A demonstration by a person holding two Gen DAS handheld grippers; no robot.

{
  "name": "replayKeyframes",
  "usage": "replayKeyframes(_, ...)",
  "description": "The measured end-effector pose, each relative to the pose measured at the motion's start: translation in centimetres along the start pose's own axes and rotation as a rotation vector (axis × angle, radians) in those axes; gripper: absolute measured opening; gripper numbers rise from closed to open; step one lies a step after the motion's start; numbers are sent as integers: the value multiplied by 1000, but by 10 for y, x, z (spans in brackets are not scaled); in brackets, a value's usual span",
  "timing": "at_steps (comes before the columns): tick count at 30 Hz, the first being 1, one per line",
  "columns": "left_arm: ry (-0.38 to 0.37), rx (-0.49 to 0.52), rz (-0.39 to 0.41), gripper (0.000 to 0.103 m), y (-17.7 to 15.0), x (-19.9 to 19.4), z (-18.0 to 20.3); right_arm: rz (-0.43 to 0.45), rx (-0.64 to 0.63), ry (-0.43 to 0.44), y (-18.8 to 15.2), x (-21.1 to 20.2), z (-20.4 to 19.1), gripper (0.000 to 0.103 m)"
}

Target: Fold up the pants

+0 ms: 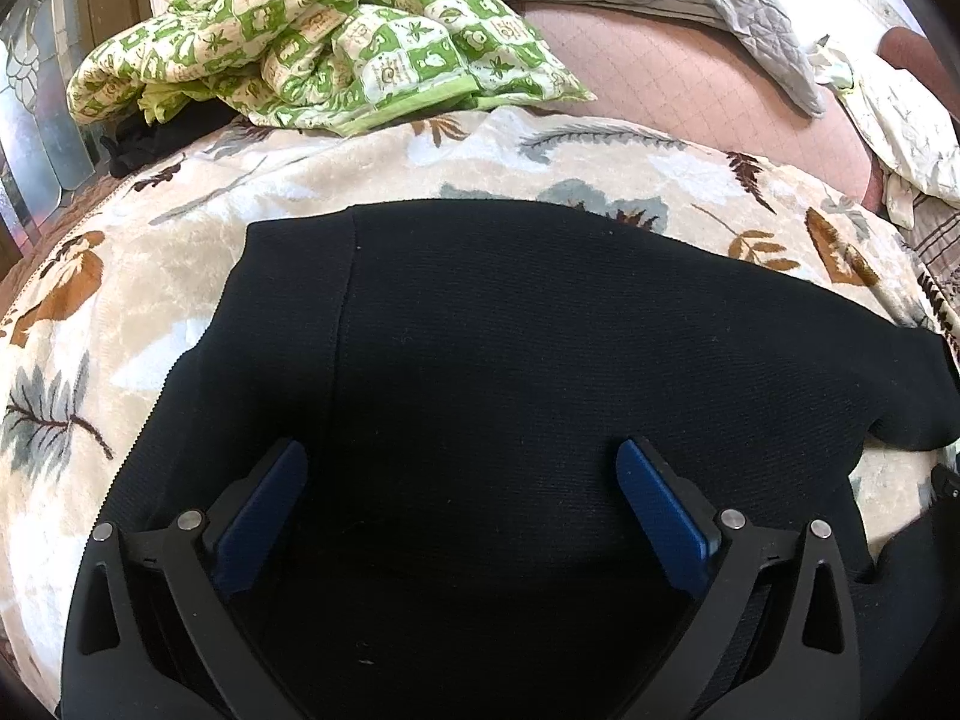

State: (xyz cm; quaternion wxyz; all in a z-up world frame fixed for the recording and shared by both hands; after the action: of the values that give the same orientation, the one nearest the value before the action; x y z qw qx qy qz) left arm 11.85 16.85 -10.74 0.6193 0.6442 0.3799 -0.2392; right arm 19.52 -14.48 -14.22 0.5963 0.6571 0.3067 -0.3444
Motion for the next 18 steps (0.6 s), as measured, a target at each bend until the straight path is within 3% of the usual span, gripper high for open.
replayKeyframes(18,3,0,-37,103,1,4,0,-8,-37,2,-6,-2,-1,102)
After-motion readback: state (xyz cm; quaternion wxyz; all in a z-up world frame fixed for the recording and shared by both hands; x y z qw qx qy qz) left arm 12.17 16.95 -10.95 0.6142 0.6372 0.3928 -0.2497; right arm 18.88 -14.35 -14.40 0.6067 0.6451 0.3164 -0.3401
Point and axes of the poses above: each gripper's, at about its wrist camera, not at the fingertips, and x roughly the way its jaws point, z to its right, y to its top, the point moved 6 cm from there along x, roughly the way its jaws point, and after that the axes turned 10 degrees about x, right-handed, at the moved point
